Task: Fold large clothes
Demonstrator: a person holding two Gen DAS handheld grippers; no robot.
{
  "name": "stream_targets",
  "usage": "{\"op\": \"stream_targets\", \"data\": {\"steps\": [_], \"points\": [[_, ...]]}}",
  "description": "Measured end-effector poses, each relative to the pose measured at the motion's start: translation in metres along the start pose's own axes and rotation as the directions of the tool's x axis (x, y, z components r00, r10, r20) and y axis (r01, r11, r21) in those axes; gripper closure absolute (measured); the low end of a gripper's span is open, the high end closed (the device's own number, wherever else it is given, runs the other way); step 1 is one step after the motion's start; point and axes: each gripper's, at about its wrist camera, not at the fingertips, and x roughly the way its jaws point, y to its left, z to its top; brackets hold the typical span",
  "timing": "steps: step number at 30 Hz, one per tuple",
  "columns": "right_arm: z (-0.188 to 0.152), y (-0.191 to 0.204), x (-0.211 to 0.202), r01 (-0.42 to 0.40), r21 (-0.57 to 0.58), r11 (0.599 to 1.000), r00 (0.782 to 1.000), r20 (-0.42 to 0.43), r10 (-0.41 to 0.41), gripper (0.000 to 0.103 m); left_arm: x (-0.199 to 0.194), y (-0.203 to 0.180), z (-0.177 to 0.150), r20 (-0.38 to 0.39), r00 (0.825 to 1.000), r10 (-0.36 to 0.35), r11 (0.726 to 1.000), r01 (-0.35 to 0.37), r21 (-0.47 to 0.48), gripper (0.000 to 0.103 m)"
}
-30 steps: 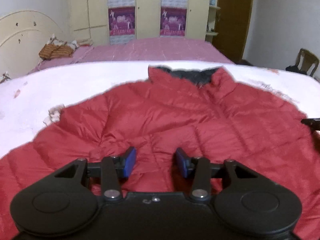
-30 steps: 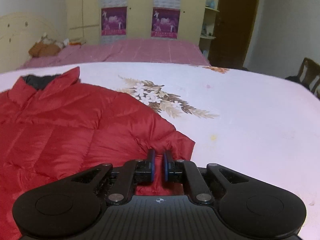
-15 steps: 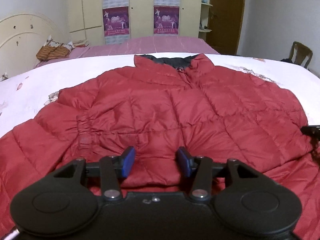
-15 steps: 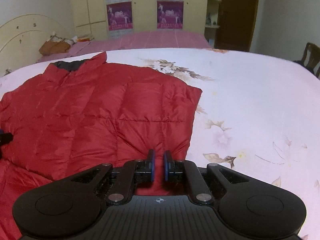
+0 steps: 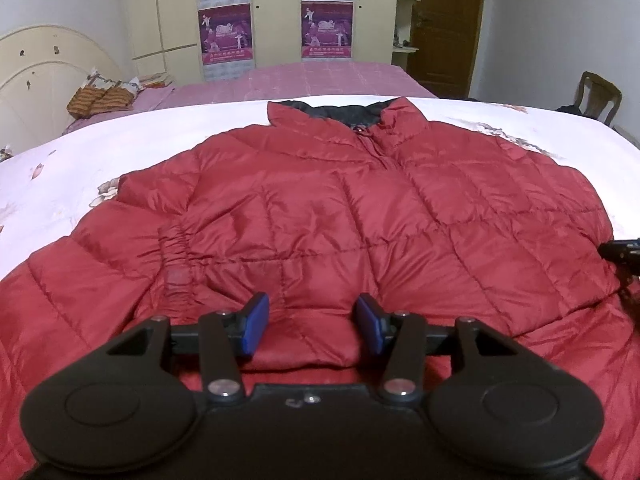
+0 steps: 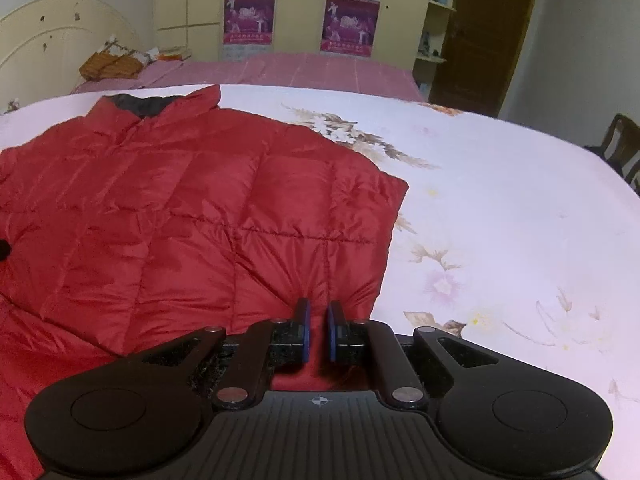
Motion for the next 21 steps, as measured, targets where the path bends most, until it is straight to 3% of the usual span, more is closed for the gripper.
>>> {"op": "stream_targets", "data": {"steps": [3,5,7,8,9,11,15,17,19,21], "points": [[0.001,0.003,0.0,0.015,0.0,1.0,1.0,-0.006,-0.015,0.096,0.0,0.002,0.0,-0.002,1.0,-0.011,1.0,0.011,0.001,0.054],[0.004,0.004,-0.001,0.022,0.003,1.0,1.0,-0.015,-0.022,0.096,-0.001,0.005,0.001,-0.003,1.0,-0.026,1.0,0.026,-0.006,0.048],[0.006,0.002,-0.005,0.014,0.046,0.999,1.0,-0.016,-0.013,0.096,-0.006,0.009,0.0,0.005,1.0,-0.025,1.0,0.025,-0.009,0.016],[0.006,0.002,-0.008,0.006,0.061,0.998,1.0,-0.013,-0.006,0.092,-0.012,0.01,-0.002,0.024,1.0,-0.013,1.0,0.013,-0.009,0.013],[0.006,0.002,-0.014,0.005,0.071,0.997,1.0,0.0,-0.005,0.058,-0.019,0.013,-0.004,0.045,0.999,-0.013,1.0,0.014,-0.011,0.012],[0.004,0.003,-0.031,0.019,0.087,0.996,0.997,0.075,-0.025,0.009,-0.036,0.022,-0.009,0.077,0.997,-0.008,0.999,0.011,-0.039,0.012],[0.004,0.006,-0.058,0.009,0.112,0.994,0.992,0.125,-0.023,0.011,-0.073,0.062,-0.038,0.099,0.994,0.045,0.983,-0.027,-0.182,0.016],[0.004,0.005,-0.066,-0.013,0.166,0.986,0.991,0.132,-0.009,0.021,-0.093,0.088,-0.064,0.082,0.992,0.095,0.959,-0.069,-0.273,0.022],[0.004,0.008,-0.07,-0.02,0.205,0.979,0.992,0.125,-0.005,0.022,-0.113,0.118,-0.093,0.03,0.988,0.152,0.921,-0.131,-0.367,0.027],[0.003,0.015,-0.072,-0.038,0.215,0.976,0.992,0.123,0.011,0.022,-0.139,0.149,-0.123,-0.013,0.974,0.228,0.863,-0.208,-0.461,0.028]]}}
